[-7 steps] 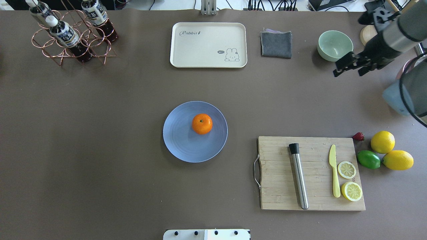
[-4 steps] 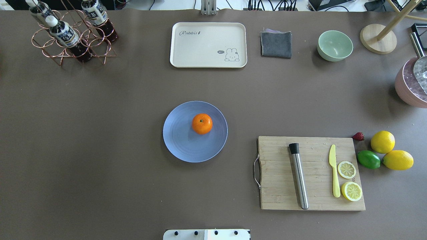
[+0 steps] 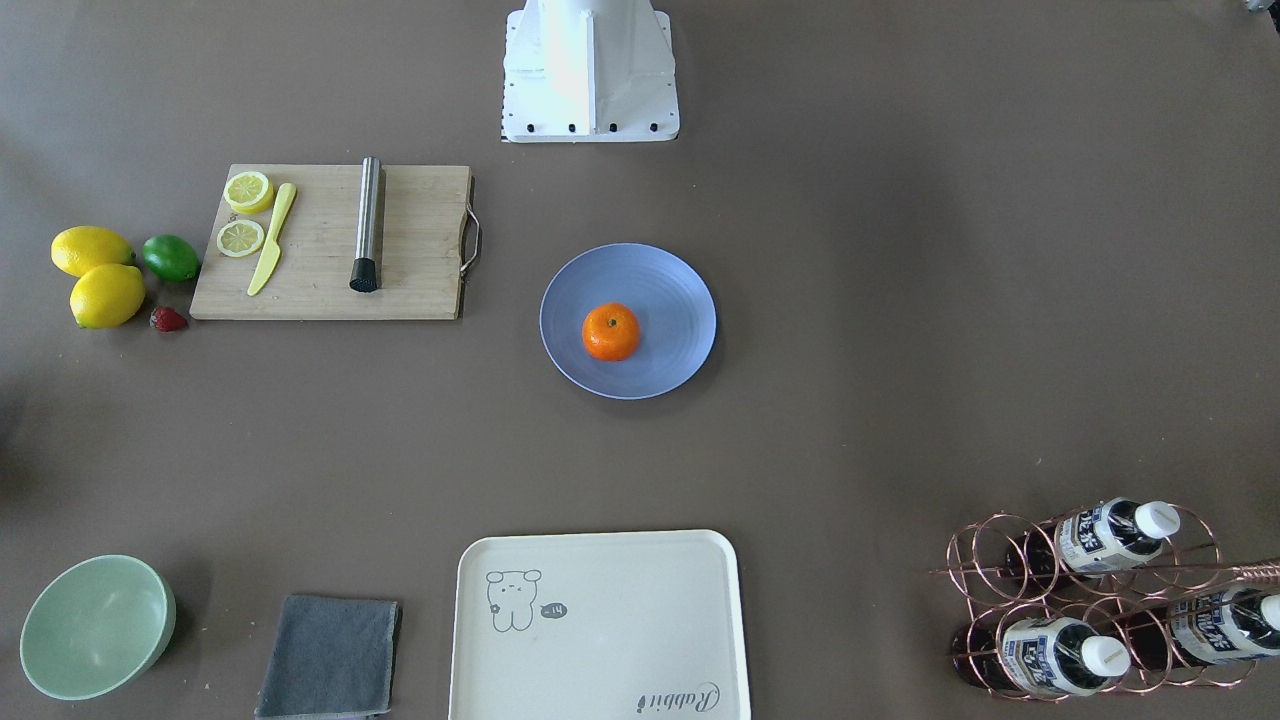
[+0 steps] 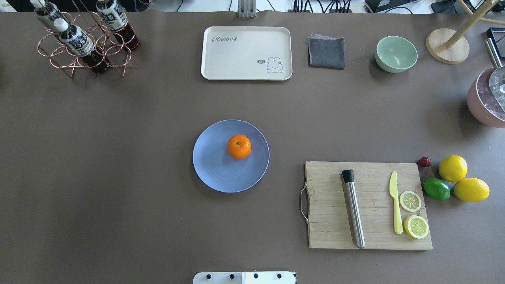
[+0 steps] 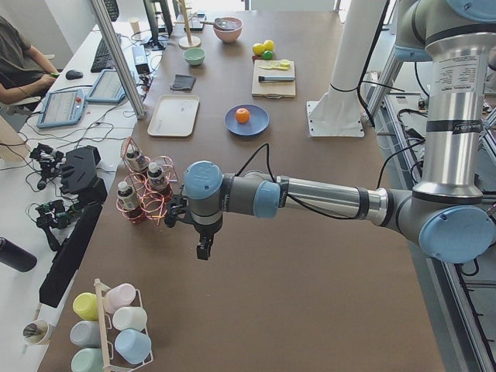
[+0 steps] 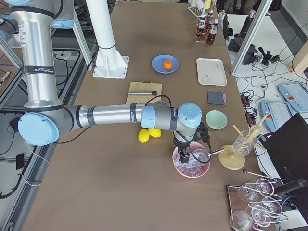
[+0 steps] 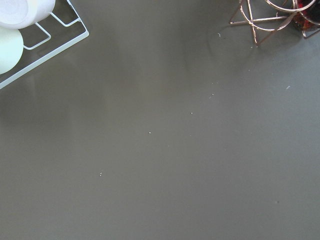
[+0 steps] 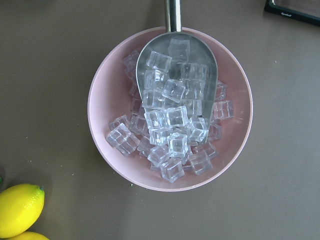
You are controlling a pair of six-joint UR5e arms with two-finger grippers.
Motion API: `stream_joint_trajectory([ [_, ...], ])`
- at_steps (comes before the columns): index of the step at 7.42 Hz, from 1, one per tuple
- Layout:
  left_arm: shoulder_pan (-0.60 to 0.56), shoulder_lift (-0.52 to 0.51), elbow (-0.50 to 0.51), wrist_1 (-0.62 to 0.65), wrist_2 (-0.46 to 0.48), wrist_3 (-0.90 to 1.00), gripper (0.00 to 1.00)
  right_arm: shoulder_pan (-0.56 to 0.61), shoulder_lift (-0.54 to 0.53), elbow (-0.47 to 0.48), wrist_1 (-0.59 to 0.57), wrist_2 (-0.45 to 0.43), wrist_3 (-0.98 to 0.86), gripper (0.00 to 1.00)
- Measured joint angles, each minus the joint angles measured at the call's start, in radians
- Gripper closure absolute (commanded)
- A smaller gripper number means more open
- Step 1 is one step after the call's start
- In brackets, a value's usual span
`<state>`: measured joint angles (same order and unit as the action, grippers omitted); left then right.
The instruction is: Pick orange to plate
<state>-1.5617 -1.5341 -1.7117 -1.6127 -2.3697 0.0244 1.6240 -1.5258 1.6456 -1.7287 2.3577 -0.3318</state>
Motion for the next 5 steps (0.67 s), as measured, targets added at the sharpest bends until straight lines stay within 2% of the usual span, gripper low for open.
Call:
stream_joint_trajectory([
  [5,0.002,0.028,0.015,-0.05,0.005,-0.01,0.02,0.008,-0.006,0.003,-0.002,-0.001,-0.003,0.0],
])
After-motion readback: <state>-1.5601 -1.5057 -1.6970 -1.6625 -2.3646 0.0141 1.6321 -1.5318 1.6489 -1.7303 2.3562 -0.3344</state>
